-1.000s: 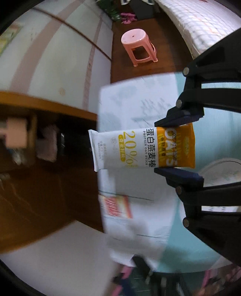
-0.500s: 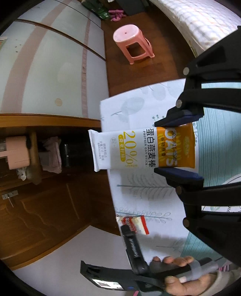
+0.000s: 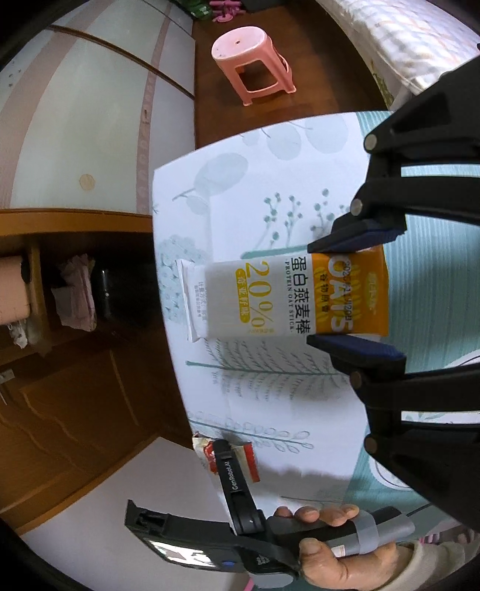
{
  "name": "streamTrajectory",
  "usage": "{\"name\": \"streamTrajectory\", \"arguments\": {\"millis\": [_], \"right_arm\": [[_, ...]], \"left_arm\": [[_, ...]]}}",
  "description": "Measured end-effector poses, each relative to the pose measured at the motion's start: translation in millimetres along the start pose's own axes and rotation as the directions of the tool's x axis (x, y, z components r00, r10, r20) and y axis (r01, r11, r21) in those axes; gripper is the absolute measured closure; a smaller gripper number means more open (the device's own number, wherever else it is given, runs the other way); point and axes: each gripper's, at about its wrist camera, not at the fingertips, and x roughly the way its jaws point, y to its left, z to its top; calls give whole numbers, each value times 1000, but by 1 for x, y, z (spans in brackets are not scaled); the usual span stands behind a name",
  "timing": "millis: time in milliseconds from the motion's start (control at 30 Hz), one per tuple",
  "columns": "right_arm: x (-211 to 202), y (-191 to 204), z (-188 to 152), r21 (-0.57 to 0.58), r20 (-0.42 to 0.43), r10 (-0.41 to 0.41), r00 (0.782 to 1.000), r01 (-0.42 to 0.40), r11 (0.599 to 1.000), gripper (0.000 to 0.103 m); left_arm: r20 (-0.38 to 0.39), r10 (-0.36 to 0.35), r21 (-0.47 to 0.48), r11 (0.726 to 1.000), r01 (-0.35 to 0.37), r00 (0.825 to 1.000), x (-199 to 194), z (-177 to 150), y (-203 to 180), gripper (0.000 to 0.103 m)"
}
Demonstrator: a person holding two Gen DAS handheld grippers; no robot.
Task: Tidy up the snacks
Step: 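Carry the Cookies pack and OATS bar over the white tray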
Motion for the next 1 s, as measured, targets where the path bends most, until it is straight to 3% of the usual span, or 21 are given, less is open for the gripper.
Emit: {"name": "streamTrajectory", "arguments": {"millis": [167, 300, 467, 700, 867, 1000], "right_arm": [[-19, 6, -6, -14, 4, 15, 1000, -15, 1000, 61], [-57, 12, -15, -13, 36, 53, 998, -53, 999, 61], [-114, 26, -36, -16, 82, 98, 992, -97, 995, 61], [-209, 53, -86, -69, 165, 151, 975, -141, 988, 61], [-277, 74, -146, -138, 241, 182, 953, -152, 979, 61], [-316, 82, -202, -174, 291, 209, 934, -163, 971, 61]], "left_arm": [[37, 20, 35, 999, -21, 999, -41, -2, 12, 59], [107, 28, 54, 998, -34, 994, -110, -5, 33, 59], [186, -18, 71, 997, 5, 982, -208, -27, 59, 59], [262, -152, 139, 983, 118, 953, -350, -107, 70, 59], [282, -243, 192, 962, 194, 928, -414, -189, 67, 59], [306, -327, 232, 936, 263, 894, -449, -264, 68, 59]]}}
